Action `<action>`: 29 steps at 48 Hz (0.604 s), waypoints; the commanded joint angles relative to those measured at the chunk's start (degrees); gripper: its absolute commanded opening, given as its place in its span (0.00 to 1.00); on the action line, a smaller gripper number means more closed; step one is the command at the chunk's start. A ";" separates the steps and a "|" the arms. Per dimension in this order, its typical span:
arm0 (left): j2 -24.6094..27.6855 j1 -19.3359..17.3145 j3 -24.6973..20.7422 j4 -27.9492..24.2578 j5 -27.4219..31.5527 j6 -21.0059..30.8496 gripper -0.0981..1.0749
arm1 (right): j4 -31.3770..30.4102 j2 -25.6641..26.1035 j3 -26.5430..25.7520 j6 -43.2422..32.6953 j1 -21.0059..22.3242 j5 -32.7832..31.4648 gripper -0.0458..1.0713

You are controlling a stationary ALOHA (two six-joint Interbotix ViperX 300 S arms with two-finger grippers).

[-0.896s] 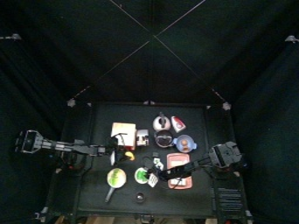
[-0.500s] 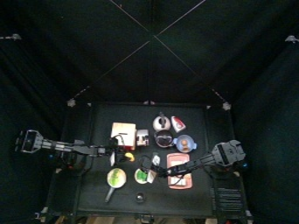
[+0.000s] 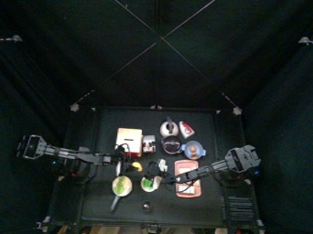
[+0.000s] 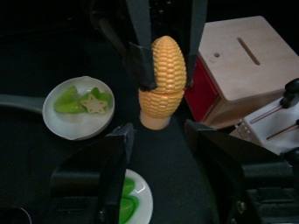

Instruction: Grab corn with both hands

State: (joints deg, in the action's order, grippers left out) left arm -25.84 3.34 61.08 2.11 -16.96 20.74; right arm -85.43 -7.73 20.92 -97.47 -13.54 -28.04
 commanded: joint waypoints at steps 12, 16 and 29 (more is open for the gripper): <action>0.70 0.79 -2.46 -3.08 -2.64 0.00 0.64 | -0.44 -0.26 -2.81 0.26 1.41 5.19 0.82; 1.41 0.79 -2.55 -3.16 -3.60 0.00 0.64 | -0.44 -0.79 -3.43 0.26 2.29 6.59 0.82; 2.02 0.79 -2.72 -4.04 -4.04 0.00 0.64 | -0.35 -1.23 -3.43 0.26 4.48 7.03 0.82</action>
State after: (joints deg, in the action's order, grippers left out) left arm -23.82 4.04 59.85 -1.76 -20.48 20.92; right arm -85.61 -10.20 18.81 -97.21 -9.76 -21.09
